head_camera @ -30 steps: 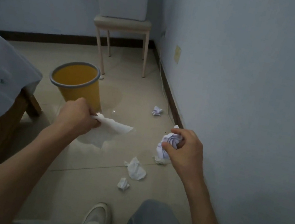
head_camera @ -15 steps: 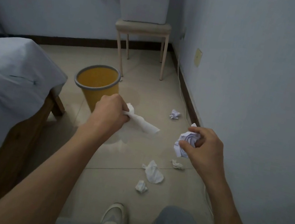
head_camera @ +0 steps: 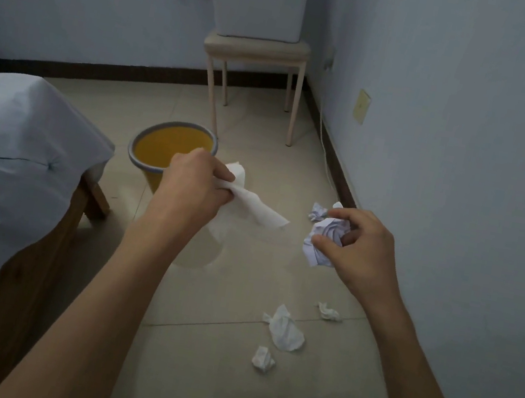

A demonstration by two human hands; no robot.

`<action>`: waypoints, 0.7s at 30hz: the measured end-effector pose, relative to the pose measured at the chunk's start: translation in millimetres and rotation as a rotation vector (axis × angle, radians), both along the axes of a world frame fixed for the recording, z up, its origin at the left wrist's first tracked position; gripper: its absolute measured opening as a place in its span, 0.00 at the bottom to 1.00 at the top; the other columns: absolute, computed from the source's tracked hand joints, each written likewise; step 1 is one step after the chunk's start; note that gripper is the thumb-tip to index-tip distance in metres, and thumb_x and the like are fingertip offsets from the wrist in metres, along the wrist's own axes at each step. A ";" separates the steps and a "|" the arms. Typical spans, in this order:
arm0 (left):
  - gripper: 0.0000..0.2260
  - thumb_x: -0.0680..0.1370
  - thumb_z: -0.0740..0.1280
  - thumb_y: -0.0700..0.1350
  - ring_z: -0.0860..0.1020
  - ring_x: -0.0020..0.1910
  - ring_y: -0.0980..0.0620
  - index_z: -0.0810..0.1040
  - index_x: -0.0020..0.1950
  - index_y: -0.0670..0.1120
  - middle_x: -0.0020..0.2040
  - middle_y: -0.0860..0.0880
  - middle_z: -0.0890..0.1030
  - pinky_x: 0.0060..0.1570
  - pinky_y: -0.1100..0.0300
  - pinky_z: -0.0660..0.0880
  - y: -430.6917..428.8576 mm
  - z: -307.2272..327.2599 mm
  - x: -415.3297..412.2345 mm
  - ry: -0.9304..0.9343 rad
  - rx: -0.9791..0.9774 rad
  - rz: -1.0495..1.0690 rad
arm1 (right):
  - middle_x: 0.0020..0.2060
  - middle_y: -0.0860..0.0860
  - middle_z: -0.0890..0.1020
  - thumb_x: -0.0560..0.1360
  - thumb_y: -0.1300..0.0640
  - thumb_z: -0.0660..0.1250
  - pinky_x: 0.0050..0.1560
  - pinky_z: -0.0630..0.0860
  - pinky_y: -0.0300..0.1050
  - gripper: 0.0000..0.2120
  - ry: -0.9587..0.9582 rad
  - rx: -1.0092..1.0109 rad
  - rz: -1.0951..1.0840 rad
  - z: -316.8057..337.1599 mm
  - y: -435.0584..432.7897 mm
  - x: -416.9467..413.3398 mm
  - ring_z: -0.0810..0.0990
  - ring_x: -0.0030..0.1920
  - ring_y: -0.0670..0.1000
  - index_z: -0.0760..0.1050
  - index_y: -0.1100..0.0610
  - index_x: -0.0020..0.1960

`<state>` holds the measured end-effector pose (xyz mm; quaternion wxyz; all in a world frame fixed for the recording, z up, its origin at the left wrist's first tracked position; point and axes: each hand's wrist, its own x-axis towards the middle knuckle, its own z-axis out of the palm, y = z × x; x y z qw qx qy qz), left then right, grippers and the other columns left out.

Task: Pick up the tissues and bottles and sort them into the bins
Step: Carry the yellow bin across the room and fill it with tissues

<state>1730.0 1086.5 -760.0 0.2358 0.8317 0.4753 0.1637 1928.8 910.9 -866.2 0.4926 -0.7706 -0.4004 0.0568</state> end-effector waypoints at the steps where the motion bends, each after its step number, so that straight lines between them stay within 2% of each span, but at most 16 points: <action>1: 0.14 0.78 0.76 0.45 0.81 0.53 0.46 0.86 0.64 0.51 0.63 0.45 0.83 0.58 0.50 0.81 7.7 4.2 2.7 -0.011 -0.004 0.000 | 0.59 0.47 0.82 0.69 0.54 0.83 0.52 0.84 0.41 0.23 0.016 -0.001 -0.001 -1.3 7.1 0.4 0.83 0.53 0.47 0.82 0.52 0.62; 5: 0.15 0.79 0.75 0.47 0.79 0.51 0.49 0.85 0.66 0.53 0.63 0.47 0.83 0.51 0.57 0.76 40.4 4.4 7.5 -0.041 0.050 -0.017 | 0.59 0.44 0.82 0.69 0.55 0.83 0.48 0.82 0.33 0.23 0.076 -0.005 -0.014 -10.6 37.9 8.6 0.84 0.51 0.44 0.82 0.50 0.62; 7: 0.14 0.79 0.75 0.46 0.78 0.50 0.50 0.85 0.64 0.53 0.63 0.46 0.83 0.47 0.60 0.75 62.3 -7.5 11.6 -0.080 0.053 -0.033 | 0.60 0.44 0.83 0.69 0.56 0.83 0.47 0.82 0.35 0.23 0.102 -0.007 -0.013 -18.3 55.9 14.2 0.84 0.51 0.45 0.82 0.50 0.61; 12: 0.13 0.78 0.76 0.45 0.80 0.51 0.49 0.86 0.62 0.54 0.63 0.46 0.83 0.44 0.58 0.77 131.9 -42.8 45.8 -0.128 -0.046 -0.028 | 0.59 0.47 0.84 0.68 0.58 0.84 0.43 0.77 0.31 0.22 0.119 -0.020 -0.085 -38.6 113.4 30.0 0.83 0.46 0.44 0.83 0.50 0.60; 15: 0.14 0.78 0.76 0.43 0.82 0.54 0.48 0.85 0.61 0.55 0.63 0.47 0.83 0.51 0.53 0.83 164.8 -60.4 63.2 -0.189 -0.094 -0.036 | 0.59 0.47 0.85 0.67 0.58 0.84 0.43 0.78 0.32 0.22 0.126 -0.029 -0.129 -43.6 147.3 36.2 0.84 0.44 0.44 0.83 0.48 0.59; 19: 0.12 0.76 0.77 0.42 0.81 0.54 0.46 0.86 0.57 0.56 0.60 0.47 0.84 0.58 0.44 0.82 201.8 -87.2 63.9 -0.180 -0.153 0.007 | 0.60 0.46 0.84 0.67 0.57 0.84 0.46 0.84 0.40 0.22 0.131 -0.052 -0.134 -31.3 189.5 41.6 0.86 0.45 0.47 0.83 0.47 0.59; 21: 0.12 0.76 0.78 0.42 0.81 0.56 0.45 0.86 0.56 0.56 0.60 0.48 0.84 0.61 0.41 0.81 213.4 -92.8 65.1 -0.177 -0.185 0.043 | 0.60 0.46 0.84 0.67 0.56 0.84 0.45 0.82 0.35 0.23 0.122 -0.055 -0.130 -19.5 204.3 44.7 0.86 0.46 0.46 0.81 0.45 0.58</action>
